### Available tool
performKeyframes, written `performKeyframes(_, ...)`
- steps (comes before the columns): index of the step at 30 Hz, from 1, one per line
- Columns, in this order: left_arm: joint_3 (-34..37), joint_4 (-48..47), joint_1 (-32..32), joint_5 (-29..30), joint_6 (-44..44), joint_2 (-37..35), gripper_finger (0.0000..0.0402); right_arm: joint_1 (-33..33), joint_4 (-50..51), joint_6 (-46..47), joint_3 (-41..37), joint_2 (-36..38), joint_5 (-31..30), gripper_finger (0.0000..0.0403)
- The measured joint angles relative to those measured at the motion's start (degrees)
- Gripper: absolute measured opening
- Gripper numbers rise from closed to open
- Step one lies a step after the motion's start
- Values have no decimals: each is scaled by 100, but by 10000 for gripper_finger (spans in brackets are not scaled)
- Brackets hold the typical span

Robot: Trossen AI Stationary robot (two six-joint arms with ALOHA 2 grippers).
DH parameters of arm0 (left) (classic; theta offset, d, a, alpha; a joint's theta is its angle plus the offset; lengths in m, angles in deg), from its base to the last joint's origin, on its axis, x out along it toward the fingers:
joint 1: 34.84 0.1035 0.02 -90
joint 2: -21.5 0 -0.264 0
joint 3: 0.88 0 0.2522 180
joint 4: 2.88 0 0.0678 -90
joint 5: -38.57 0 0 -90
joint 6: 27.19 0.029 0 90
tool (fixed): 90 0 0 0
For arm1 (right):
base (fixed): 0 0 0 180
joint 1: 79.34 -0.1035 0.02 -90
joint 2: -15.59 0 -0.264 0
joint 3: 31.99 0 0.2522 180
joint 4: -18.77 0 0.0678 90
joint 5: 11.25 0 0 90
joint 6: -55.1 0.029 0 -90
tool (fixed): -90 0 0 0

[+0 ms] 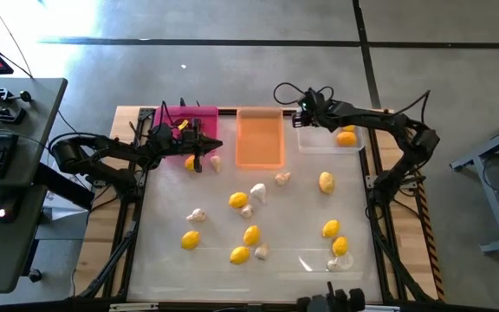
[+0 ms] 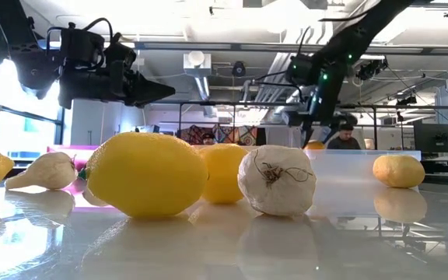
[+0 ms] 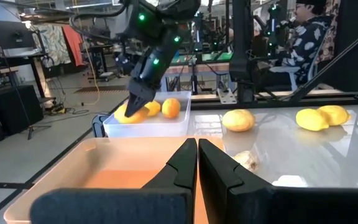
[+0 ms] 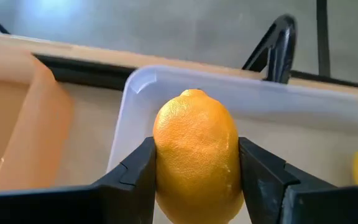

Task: Sort produce into baskets
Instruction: Put the yellow lemon into the transparent bin

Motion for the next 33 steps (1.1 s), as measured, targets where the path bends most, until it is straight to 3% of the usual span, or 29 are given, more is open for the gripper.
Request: performKeyframes(33, 0, -13, 0, 0, 37, 0, 3, 147, -710, 209, 7, -871, 116, 182)
